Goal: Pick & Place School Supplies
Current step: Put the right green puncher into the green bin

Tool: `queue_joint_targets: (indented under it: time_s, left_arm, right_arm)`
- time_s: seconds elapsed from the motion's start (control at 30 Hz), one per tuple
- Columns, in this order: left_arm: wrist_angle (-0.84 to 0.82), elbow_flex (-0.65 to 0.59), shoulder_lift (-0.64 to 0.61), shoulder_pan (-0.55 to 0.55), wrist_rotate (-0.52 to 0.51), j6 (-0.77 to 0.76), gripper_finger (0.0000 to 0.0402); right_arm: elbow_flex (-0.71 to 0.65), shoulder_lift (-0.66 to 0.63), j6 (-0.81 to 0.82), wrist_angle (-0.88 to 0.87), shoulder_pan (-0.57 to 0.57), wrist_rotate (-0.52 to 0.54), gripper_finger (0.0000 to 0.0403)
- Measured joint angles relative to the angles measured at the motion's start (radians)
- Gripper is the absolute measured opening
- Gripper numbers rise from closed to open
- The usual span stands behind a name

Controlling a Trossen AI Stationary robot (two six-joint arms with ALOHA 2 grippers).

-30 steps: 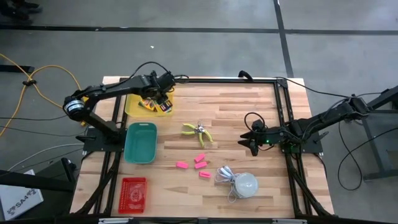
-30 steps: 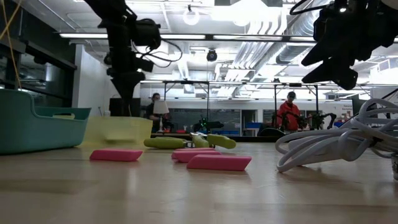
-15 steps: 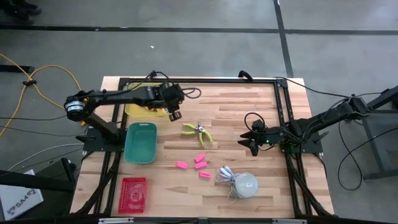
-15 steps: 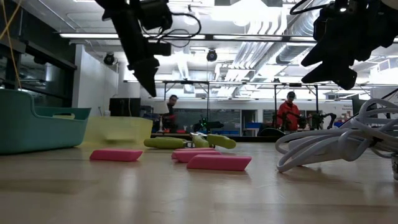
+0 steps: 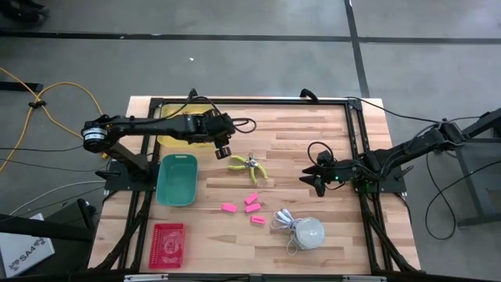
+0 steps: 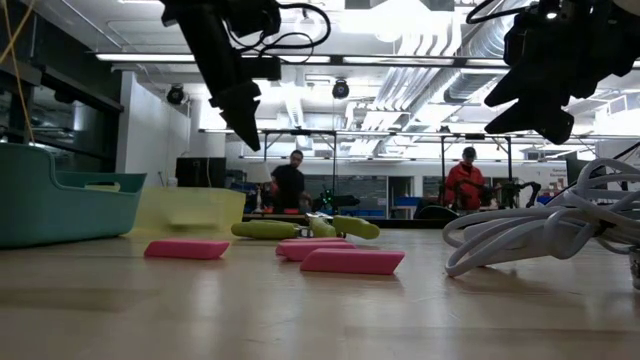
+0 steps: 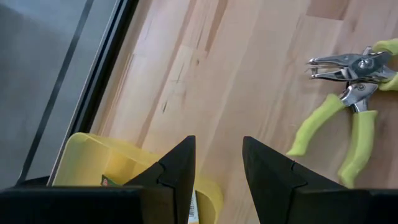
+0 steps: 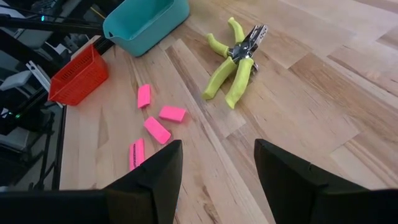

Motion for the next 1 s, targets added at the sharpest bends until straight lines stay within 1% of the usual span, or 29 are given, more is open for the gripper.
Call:
queue_joint_targets:
  time_s: [0.27,0.37,0.43,0.63,0.73,1.0]
  left_arm:
    - [0.007,0.000,0.000,-0.023,0.012,-0.003,0.0127]
    - [0.020,0.000,0.000,-0.038,0.048,-0.034,0.0127]
    - [0.026,0.000,0.000,-0.055,0.052,-0.070,0.0127]
    - [0.044,0.000,0.000,-0.114,0.037,-0.131,0.0127]
    - [0.049,0.001,0.000,-0.140,0.000,-0.134,0.0127]
    - [0.052,0.001,0.000,-0.173,-0.031,-0.205,0.0127]
  right_arm:
    - [0.000,0.000,-0.016,0.000,0.000,-0.001,0.0190]
    - [0.000,0.000,-0.019,0.000,0.000,-0.001,0.0190]
    - [0.000,0.000,-0.020,0.000,0.000,-0.001,0.0190]
    - [0.000,0.000,-0.027,0.000,0.000,-0.001,0.0190]
    - [0.000,0.000,-0.027,0.000,0.000,-0.001,0.0190]
    - [0.000,0.000,-0.027,0.000,0.000,-0.001,0.0190]
